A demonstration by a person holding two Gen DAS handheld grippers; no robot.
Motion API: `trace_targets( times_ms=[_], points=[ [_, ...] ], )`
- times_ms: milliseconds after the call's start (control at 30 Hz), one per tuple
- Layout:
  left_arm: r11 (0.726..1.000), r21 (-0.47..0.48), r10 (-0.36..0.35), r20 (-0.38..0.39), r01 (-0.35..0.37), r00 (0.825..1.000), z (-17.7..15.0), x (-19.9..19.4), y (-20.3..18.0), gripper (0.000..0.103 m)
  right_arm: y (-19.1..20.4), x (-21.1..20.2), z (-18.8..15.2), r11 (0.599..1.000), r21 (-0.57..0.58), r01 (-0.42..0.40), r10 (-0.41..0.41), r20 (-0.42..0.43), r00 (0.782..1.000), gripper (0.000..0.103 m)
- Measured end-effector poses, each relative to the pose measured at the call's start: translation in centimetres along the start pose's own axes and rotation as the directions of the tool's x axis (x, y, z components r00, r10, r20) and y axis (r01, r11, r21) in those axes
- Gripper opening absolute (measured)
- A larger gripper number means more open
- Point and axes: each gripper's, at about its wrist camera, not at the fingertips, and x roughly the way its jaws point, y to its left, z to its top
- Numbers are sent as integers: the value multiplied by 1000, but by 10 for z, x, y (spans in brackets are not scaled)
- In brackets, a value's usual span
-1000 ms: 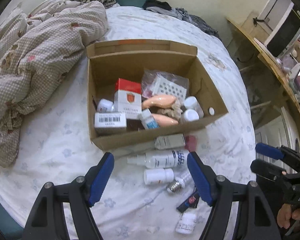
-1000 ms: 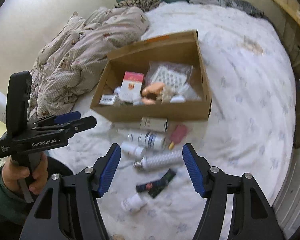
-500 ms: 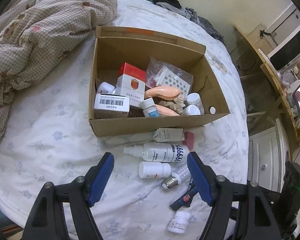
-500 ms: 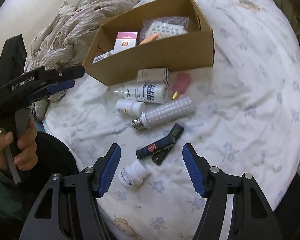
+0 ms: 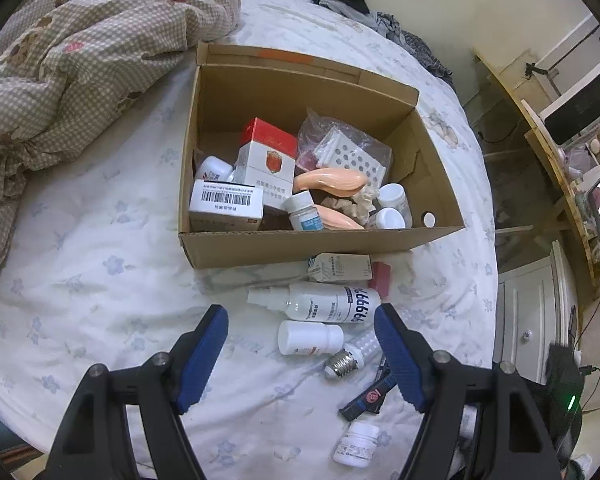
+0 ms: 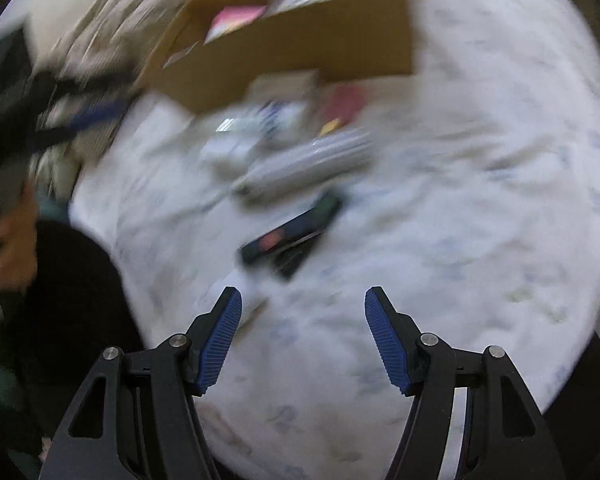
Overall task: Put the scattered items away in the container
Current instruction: 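Grasp a white pill bottle with the right gripper while left grasps the LED corn bulb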
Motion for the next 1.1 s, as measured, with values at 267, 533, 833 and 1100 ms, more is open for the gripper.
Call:
trace_targets(
  times_ms=[267, 533, 833, 1100],
  points=[
    [1000, -18, -16, -12, 16, 1000, 0, 1, 3, 76, 12, 61, -4, 978, 186, -95, 106, -52, 993, 68],
    [1000, -3, -3, -54, 3, 999, -3, 10, 1, 76, 15, 58, -2, 991, 126, -33, 36, -23, 999, 52],
    [998, 63, 26, -165, -16, 986, -10, 38, -11, 76, -26, -35, 13, 985, 150, -86, 58, 183, 981, 52],
    [902, 427, 29, -198, 59, 980, -22, 53, -80, 76, -63, -84, 17, 973, 215, -82, 4, 341, 940, 52]
  ],
)
